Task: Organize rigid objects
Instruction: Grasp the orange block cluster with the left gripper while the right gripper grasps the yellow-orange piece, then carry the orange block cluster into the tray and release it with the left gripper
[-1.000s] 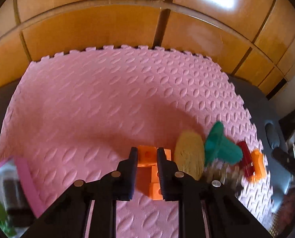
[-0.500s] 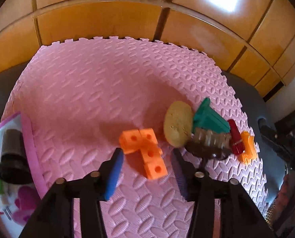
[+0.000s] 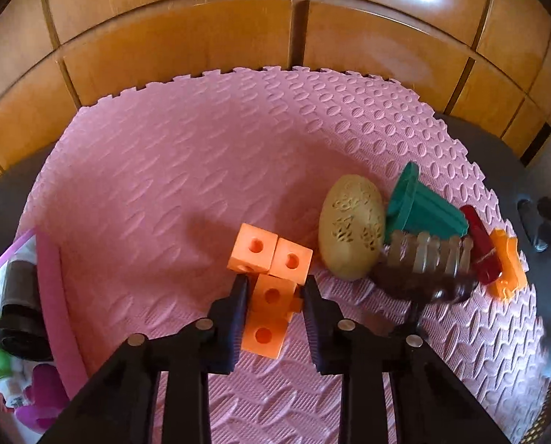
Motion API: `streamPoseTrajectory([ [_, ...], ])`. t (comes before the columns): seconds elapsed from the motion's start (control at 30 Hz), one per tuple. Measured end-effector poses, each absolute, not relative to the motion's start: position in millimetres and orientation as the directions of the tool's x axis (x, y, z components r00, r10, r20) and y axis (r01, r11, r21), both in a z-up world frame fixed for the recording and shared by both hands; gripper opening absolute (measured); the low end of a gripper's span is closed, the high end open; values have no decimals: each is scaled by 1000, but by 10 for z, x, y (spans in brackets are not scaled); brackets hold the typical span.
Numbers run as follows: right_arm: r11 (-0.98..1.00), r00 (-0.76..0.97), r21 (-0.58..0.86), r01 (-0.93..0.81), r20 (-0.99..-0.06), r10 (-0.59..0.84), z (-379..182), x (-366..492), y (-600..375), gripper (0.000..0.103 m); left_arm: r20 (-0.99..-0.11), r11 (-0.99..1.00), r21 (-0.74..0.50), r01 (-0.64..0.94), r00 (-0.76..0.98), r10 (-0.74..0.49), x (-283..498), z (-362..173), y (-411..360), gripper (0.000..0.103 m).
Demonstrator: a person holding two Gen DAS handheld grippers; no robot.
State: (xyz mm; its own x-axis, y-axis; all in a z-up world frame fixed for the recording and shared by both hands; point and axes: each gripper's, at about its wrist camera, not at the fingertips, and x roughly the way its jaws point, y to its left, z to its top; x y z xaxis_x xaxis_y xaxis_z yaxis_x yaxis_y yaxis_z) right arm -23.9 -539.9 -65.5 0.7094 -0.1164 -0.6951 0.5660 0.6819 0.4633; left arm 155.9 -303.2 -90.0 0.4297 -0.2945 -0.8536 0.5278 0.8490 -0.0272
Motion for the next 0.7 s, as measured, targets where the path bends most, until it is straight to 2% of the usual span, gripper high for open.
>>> streamPoseTrajectory([
  [0.4,752,669,402,523,-740,-70,-751,-63,-5226,61,-815,825,-63,562,448,-367,1062,-661,-2763,25],
  [0.5,762,648,379,526,-759,-70,-794,-29,-5210,54,-807,815,-74,575,445,-387,947,-601,-2699,25],
  [0.63,779,627,347,522,-775,-75,-839,16,-5166,52,-799,804,-104,585,432,-417,812,-548,-2637,25],
  [0.7,792,614,329,515,-786,-73,-868,46,-5130,48,-795,800,-118,588,427,-431,754,-528,-2608,25],
])
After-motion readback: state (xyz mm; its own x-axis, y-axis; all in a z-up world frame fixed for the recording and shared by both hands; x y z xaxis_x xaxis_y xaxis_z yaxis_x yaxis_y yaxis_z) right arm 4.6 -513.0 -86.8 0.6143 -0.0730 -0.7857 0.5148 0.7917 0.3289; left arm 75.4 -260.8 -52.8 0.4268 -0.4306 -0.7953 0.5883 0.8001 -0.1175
